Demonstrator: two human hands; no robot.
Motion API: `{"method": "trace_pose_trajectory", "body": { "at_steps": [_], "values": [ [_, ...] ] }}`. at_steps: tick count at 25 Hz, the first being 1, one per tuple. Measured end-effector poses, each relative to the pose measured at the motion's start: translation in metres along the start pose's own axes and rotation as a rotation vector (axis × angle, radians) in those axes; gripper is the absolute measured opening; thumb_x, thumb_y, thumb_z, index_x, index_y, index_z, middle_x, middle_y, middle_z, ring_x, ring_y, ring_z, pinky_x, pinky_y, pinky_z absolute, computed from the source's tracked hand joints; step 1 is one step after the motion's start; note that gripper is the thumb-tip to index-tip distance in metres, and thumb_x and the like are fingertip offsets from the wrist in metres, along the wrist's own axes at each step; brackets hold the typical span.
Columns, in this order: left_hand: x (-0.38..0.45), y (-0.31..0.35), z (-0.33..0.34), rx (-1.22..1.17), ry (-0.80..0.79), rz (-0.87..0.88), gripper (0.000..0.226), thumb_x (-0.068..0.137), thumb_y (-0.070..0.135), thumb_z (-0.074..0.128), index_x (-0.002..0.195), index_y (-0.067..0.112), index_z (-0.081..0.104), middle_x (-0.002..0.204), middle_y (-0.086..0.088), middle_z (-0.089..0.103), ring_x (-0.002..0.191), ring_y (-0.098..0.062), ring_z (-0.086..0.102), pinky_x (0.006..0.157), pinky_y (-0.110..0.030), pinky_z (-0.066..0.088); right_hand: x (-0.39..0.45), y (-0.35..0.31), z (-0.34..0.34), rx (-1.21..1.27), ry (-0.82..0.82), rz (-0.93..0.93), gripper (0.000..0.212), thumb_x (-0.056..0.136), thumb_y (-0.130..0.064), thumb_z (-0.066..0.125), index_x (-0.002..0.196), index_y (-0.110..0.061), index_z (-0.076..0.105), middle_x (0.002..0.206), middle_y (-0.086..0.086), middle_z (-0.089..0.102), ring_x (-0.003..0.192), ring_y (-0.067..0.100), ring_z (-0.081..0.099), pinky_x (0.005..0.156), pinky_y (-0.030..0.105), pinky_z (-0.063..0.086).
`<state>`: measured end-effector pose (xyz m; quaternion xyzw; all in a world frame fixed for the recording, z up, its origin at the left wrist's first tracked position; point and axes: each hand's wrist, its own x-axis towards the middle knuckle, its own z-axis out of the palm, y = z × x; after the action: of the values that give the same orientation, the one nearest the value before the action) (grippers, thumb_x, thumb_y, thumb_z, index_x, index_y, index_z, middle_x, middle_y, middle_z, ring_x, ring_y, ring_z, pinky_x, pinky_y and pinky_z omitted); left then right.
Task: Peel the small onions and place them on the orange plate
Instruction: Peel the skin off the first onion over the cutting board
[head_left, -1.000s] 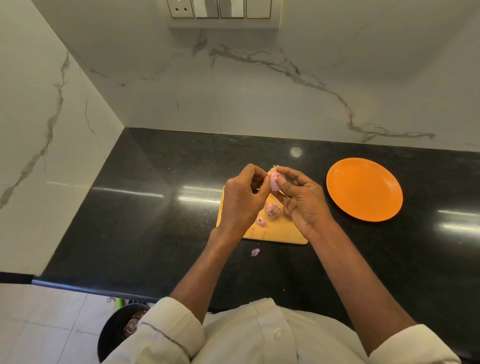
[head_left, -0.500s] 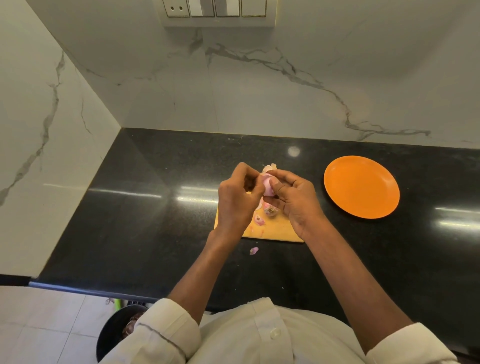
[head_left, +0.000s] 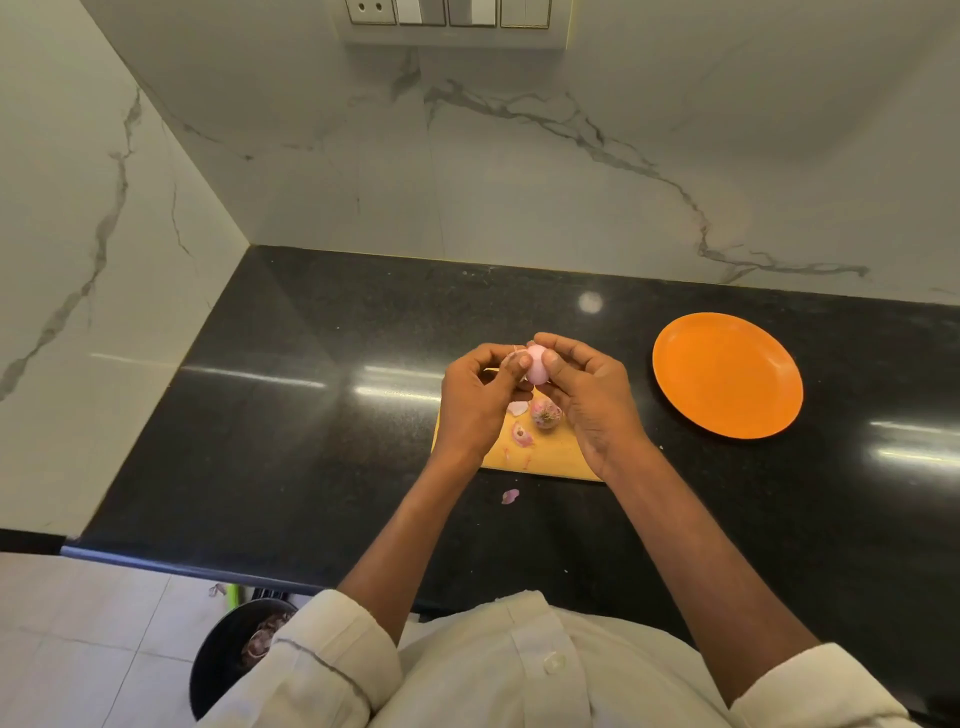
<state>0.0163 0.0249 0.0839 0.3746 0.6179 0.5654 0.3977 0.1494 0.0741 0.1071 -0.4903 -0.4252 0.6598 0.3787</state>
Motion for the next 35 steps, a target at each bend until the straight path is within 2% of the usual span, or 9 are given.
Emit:
{"method": "trace_pose_trajectory", "body": {
  "at_steps": [5, 10, 15, 18, 24, 26, 30, 32, 35],
  "values": [
    [-0.004, -0.004, 0.000, -0.006, 0.098, -0.067, 0.011, 0.104, 0.013, 0.068, 0.104, 0.004, 0.076, 0.091, -0.009, 0.079, 0.080, -0.023, 0.079, 0.075, -0.037, 0.067, -0.004, 0.006, 0.000, 0.008, 0.011, 0.024, 0.026, 0.096, -0.011, 0.074, 0.120, -0.017, 0.077, 0.110, 0.000, 0.080, 0.106, 0.020, 0.077, 0.093, 0.042, 0.064],
    [-0.005, -0.019, -0.005, 0.079, 0.038, -0.047, 0.010, 0.106, 0.008, 0.064, 0.103, 0.004, 0.072, 0.093, -0.011, 0.076, 0.081, -0.024, 0.076, 0.076, -0.041, 0.067, -0.008, 0.017, -0.001, 0.414, 0.033, 0.244, 0.029, 0.101, -0.006, 0.064, 0.130, -0.006, 0.070, 0.122, 0.015, 0.076, 0.107, 0.028, 0.077, 0.086, 0.037, 0.065],
    [-0.009, -0.016, -0.011, -0.044, -0.070, -0.011, 0.019, 0.103, 0.010, 0.070, 0.122, 0.011, 0.074, 0.108, -0.007, 0.075, 0.086, -0.020, 0.077, 0.077, -0.037, 0.067, -0.014, 0.017, 0.000, 0.312, 0.067, 0.205, 0.029, 0.096, -0.005, 0.070, 0.125, -0.009, 0.074, 0.113, 0.008, 0.080, 0.107, 0.025, 0.077, 0.088, 0.034, 0.064],
    [-0.009, -0.015, -0.014, -0.053, -0.090, 0.000, 0.014, 0.100, 0.009, 0.074, 0.114, 0.005, 0.074, 0.100, 0.000, 0.076, 0.084, -0.015, 0.076, 0.071, -0.030, 0.063, -0.017, 0.016, 0.003, 0.297, 0.046, 0.213, 0.028, 0.095, -0.005, 0.071, 0.123, -0.009, 0.074, 0.114, 0.010, 0.080, 0.106, 0.025, 0.078, 0.089, 0.034, 0.065],
    [0.005, -0.011, -0.027, -0.008, -0.099, 0.056, 0.011, 0.103, 0.008, 0.067, 0.102, -0.002, 0.072, 0.085, -0.010, 0.069, 0.066, -0.013, 0.063, 0.057, -0.028, 0.054, -0.014, 0.009, 0.014, 0.351, 0.000, 0.267, 0.025, 0.095, -0.009, 0.071, 0.120, -0.010, 0.074, 0.117, 0.012, 0.079, 0.109, 0.029, 0.077, 0.096, 0.041, 0.062],
    [0.008, -0.014, -0.028, -0.009, -0.062, 0.064, 0.013, 0.104, 0.009, 0.066, 0.099, 0.000, 0.073, 0.084, -0.009, 0.069, 0.067, -0.014, 0.062, 0.057, -0.030, 0.054, -0.011, 0.011, 0.016, 0.433, -0.005, 0.303, 0.030, 0.095, -0.010, 0.071, 0.125, -0.008, 0.072, 0.122, 0.016, 0.077, 0.113, 0.031, 0.075, 0.098, 0.042, 0.061],
    [0.013, -0.030, -0.032, 0.019, -0.022, 0.036, 0.018, 0.106, 0.010, 0.064, 0.096, 0.004, 0.077, 0.080, -0.011, 0.072, 0.066, -0.017, 0.066, 0.059, -0.033, 0.055, -0.004, 0.018, 0.020, 0.626, 0.025, 0.356, 0.057, 0.082, -0.014, 0.078, 0.137, -0.004, 0.065, 0.130, 0.024, 0.071, 0.120, 0.037, 0.071, 0.100, 0.045, 0.058],
    [0.018, -0.040, -0.034, 0.099, -0.004, 0.023, 0.018, 0.106, 0.016, 0.066, 0.095, 0.010, 0.079, 0.080, -0.006, 0.074, 0.070, -0.018, 0.068, 0.063, -0.037, 0.056, 0.000, 0.019, 0.017, 0.626, 0.039, 0.357, 0.049, 0.085, -0.014, 0.077, 0.133, -0.006, 0.068, 0.131, 0.024, 0.071, 0.116, 0.040, 0.073, 0.099, 0.048, 0.059],
    [0.026, -0.050, -0.034, 0.418, 0.010, 0.107, 0.011, 0.102, 0.018, 0.071, 0.094, 0.014, 0.078, 0.087, 0.004, 0.074, 0.083, -0.013, 0.068, 0.071, -0.035, 0.055, 0.003, 0.020, 0.010, 0.544, 0.078, 0.349, 0.028, 0.098, -0.009, 0.068, 0.126, -0.010, 0.071, 0.133, 0.020, 0.068, 0.115, 0.040, 0.072, 0.091, 0.045, 0.064]
  ]
}}
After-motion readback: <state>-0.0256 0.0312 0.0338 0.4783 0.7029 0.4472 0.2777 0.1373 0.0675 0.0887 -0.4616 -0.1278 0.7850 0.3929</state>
